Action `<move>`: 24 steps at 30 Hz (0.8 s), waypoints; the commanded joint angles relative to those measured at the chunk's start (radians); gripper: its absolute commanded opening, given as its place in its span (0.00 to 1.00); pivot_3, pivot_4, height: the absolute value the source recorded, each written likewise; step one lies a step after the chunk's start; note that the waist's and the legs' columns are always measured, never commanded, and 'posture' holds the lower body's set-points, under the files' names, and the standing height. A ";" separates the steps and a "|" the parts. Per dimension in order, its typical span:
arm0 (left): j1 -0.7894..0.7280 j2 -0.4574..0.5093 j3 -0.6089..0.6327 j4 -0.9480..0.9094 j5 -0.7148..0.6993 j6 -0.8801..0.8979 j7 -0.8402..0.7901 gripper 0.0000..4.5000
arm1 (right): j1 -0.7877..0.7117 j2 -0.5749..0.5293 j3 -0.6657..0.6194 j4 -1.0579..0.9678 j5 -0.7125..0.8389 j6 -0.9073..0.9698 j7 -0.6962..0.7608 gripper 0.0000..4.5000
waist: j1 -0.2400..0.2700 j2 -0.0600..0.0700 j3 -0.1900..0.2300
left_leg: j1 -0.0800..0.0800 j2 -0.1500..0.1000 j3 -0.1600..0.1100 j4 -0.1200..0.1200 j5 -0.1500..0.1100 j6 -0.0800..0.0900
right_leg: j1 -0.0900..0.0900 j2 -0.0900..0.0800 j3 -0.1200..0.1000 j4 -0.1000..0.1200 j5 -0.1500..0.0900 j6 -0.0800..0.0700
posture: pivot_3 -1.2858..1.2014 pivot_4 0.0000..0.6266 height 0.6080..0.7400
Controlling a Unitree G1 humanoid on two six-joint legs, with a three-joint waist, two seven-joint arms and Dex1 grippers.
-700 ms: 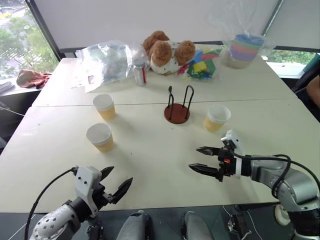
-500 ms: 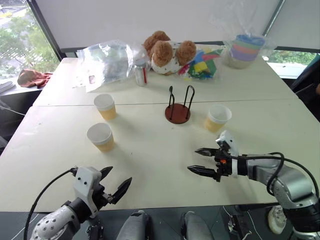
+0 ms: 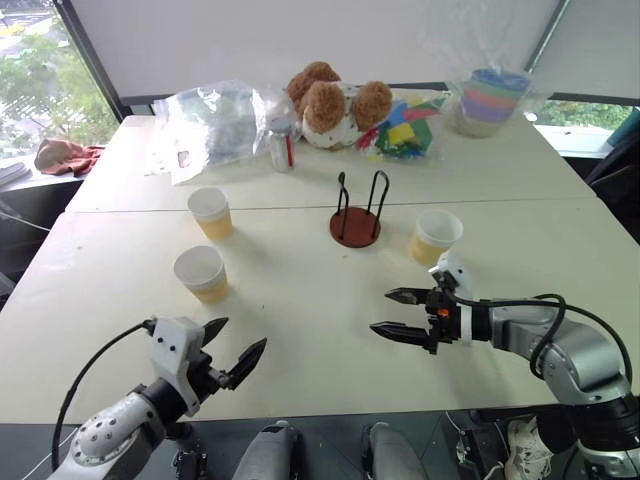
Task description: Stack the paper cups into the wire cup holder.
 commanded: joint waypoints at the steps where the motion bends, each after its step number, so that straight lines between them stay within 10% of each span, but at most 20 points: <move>1: -0.024 0.026 0.023 -0.049 -0.076 0.034 -0.023 0.96 | -0.035 -0.026 -0.028 -0.038 0.048 0.026 0.036 1.00 | 0.000 0.000 0.000 | 0.000 0.000 0.000 0.000 0.000 0.000 | 0.000 0.000 0.000 0.000 0.000 0.000 | 0.52 0.24 1.00; 10: -0.259 0.310 0.216 0.025 -0.415 0.230 -0.162 0.96 | -0.402 0.045 -0.136 0.007 0.241 0.201 -0.052 1.00 | -0.002 0.000 0.000 | 0.001 0.001 -0.001 0.001 0.001 -0.001 | -0.003 0.001 0.000 0.002 0.002 -0.002 | 0.52 0.24 1.00; 24: -0.382 0.611 0.573 0.132 -0.746 0.413 -0.187 0.96 | -0.680 0.345 0.146 0.434 -0.222 -0.107 -0.277 1.00 | -0.029 0.000 0.001 | 0.000 -0.002 0.000 -0.012 0.008 -0.013 | -0.009 0.002 -0.001 0.002 0.004 0.002 | 0.52 0.24 1.00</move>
